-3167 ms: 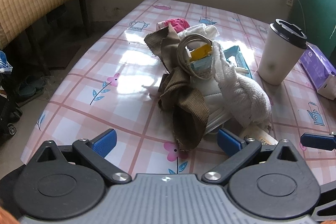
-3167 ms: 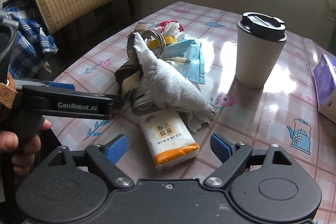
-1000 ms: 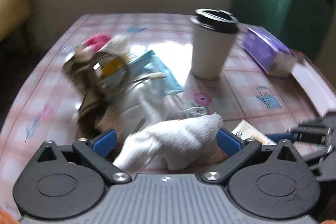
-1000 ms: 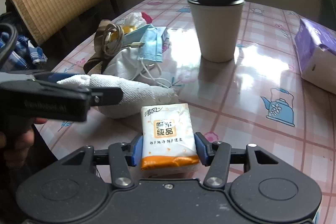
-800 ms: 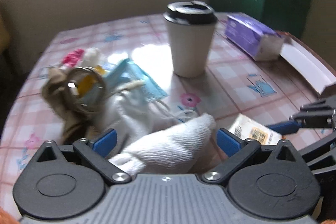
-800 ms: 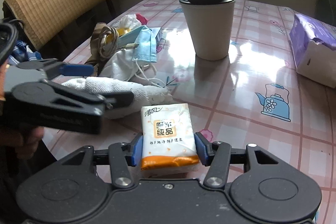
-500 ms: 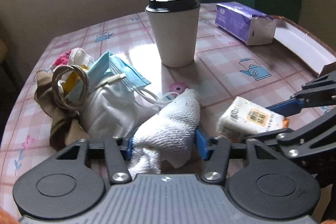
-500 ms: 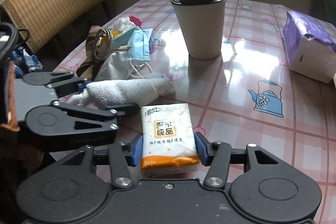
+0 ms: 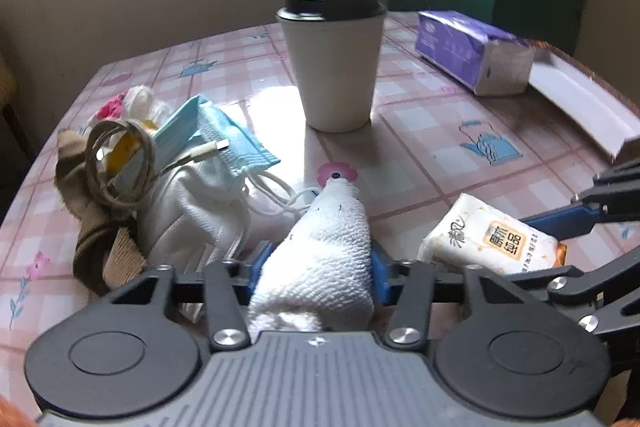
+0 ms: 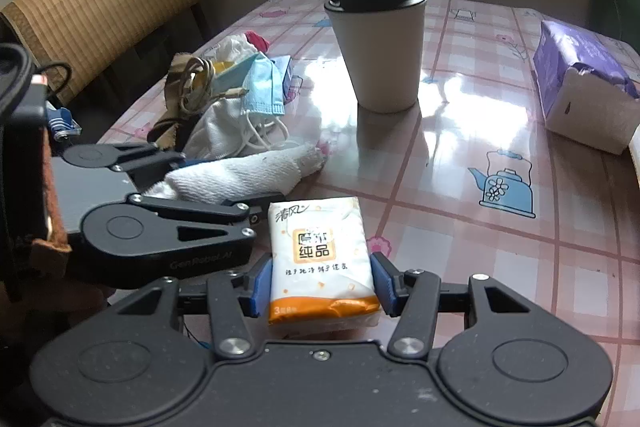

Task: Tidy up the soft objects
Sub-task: 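Carry the towel and tissue pack with both grippers toward the white cardboard box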

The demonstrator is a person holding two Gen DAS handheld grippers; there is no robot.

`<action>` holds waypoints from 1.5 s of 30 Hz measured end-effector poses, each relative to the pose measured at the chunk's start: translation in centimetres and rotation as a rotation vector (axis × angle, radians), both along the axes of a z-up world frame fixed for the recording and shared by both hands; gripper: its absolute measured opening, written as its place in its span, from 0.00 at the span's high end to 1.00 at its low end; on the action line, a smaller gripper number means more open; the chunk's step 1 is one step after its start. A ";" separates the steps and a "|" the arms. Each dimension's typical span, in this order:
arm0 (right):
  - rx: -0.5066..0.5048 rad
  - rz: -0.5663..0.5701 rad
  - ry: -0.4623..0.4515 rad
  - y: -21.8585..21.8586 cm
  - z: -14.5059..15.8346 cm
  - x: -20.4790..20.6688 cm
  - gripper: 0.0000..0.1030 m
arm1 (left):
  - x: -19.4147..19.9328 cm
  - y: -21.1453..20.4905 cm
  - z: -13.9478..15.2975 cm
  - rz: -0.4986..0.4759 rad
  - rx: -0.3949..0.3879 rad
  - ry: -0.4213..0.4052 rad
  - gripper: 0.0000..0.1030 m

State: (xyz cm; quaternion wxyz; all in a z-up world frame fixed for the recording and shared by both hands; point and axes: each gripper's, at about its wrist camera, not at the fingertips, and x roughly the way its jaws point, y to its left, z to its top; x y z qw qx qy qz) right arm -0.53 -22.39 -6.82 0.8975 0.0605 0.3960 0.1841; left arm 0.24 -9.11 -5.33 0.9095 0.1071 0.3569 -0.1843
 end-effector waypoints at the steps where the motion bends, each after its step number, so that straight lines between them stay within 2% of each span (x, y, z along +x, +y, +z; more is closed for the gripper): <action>1: 0.001 -0.001 -0.004 0.0 0.2 0.0 0.39 | 0.0 0.4 0.3 0.025 -0.027 0.011 0.58; 5: 0.006 0.005 -0.032 0.5 1.2 -0.3 0.39 | -0.8 2.2 2.4 0.118 -0.132 0.005 0.58; 9: 0.023 0.003 -0.068 1.6 3.1 0.2 0.39 | -1.7 3.5 5.6 0.201 -0.167 -0.067 0.58; 12: 0.036 -0.005 -0.100 2.6 4.8 0.9 0.39 | -1.6 4.7 7.6 0.251 -0.208 -0.088 0.58; 16: 0.062 0.004 -0.125 4.1 7.5 2.6 0.39 | -0.5 5.4 9.4 0.300 -0.216 -0.107 0.58; 20: 0.059 -0.030 -0.148 5.3 10.0 5.2 0.39 | 1.4 6.6 11.0 0.356 -0.233 -0.124 0.58; 22: 0.054 -0.046 -0.150 5.7 10.7 6.6 0.39 | 2.4 6.8 11.8 0.374 -0.218 -0.139 0.58; 33: 0.013 -0.112 -0.165 6.5 12.7 10.4 0.39 | 6.3 7.0 12.8 0.444 -0.200 -0.129 0.58; 39: 0.017 -0.121 -0.165 5.8 13.3 11.7 0.39 | 7.3 7.4 13.1 0.429 -0.234 -0.104 0.58; 45: 0.021 -0.141 -0.163 5.0 13.9 12.3 0.39 | 8.2 7.2 13.2 0.425 -0.229 -0.093 0.58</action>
